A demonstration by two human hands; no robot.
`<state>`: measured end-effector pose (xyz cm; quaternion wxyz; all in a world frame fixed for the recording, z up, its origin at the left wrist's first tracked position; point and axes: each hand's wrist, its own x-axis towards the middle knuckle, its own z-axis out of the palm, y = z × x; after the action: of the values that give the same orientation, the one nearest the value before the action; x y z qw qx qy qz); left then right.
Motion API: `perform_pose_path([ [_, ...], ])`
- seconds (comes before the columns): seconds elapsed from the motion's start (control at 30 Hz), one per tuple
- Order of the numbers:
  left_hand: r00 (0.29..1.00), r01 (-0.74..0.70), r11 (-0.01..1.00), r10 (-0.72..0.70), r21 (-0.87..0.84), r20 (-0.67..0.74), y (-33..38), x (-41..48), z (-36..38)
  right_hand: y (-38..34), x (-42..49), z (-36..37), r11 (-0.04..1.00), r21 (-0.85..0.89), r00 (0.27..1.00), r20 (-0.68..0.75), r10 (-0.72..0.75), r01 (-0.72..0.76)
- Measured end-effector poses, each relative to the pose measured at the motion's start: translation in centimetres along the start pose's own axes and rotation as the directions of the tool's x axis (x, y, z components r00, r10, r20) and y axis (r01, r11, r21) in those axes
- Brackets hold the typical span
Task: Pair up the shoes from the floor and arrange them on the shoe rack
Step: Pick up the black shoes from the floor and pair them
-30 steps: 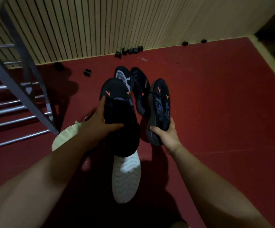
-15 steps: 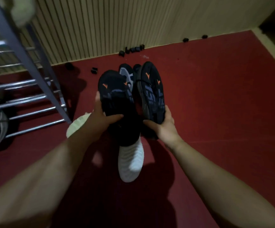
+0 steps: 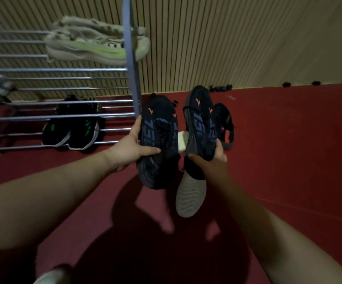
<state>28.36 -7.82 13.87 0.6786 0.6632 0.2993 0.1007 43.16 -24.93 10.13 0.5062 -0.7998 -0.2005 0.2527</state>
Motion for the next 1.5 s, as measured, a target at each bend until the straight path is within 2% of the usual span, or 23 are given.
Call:
perform_pose_path([
  [0.13, 0.999, -0.013, 0.999, 0.011, -0.031, -0.038, -0.4, -1.6, -3.0, -1.3, -0.7, 2.4, 0.999, -0.045, 0.997, 0.077, 0.020, -0.017],
  [0.2, 0.998, -0.029, 0.999, 0.028, -0.029, -0.049, -1.3, -2.2, -4.6, -1.6, -1.1, 3.8, 0.997, -0.072, 0.996, 0.088, -0.014, 0.021],
  [0.37, 1.000, -0.031, 0.999, 0.031, -0.040, -0.004, -3.2, -3.9, -9.6, -3.0, -3.4, 7.5, 0.990, -0.134, 0.987, 0.156, -0.029, 0.050],
  [0.43, 0.999, -0.033, 0.998, 0.032, -0.051, -0.004, -3.8, -4.5, -11.8, -3.5, -4.5, 9.5, 0.986, -0.154, 0.989, 0.142, -0.044, 0.066],
  [0.6, 0.993, -0.055, 0.986, 0.038, -0.156, -0.110, -4.3, -4.8, -16.6, -3.7, -6.3, 14.2, 0.974, -0.222, 0.987, 0.157, -0.016, 0.052],
  [0.7, 0.984, -0.065, 0.980, 0.031, -0.186, -0.178, -4.1, -4.5, -19.8, -4.9, -6.8, 17.7, 0.979, -0.199, 0.982, 0.186, -0.010, 0.048],
  [0.9, 0.978, -0.026, 0.995, 0.007, -0.092, -0.210, -5.4, -3.8, -24.9, -8.9, -4.7, 23.1, 0.982, -0.173, 0.990, 0.130, -0.052, 0.074],
  [1.13, 0.977, -0.040, 0.995, 0.021, -0.088, -0.212, -4.6, -0.1, -26.6, -11.5, 0.5, 25.1, 0.971, -0.238, 0.999, 0.025, -0.029, 0.035],
  [1.33, 0.982, -0.049, 0.998, 0.053, 0.029, -0.182, -2.3, 6.6, -26.1, -12.2, 5.3, 26.4, 0.947, -0.320, 0.999, 0.044, 0.023, -0.008],
  [1.43, 0.986, 0.001, 0.975, 0.036, 0.223, -0.164, -2.6, 8.8, -26.8, -11.6, 6.3, 27.0, 0.944, -0.329, 0.997, 0.066, 0.040, -0.016],
  [1.5, 0.973, 0.048, 0.905, 0.053, 0.422, -0.224, -2.9, 9.5, -27.4, -11.2, 6.3, 26.7, 0.949, -0.315, 0.992, 0.121, 0.024, 0.015],
])
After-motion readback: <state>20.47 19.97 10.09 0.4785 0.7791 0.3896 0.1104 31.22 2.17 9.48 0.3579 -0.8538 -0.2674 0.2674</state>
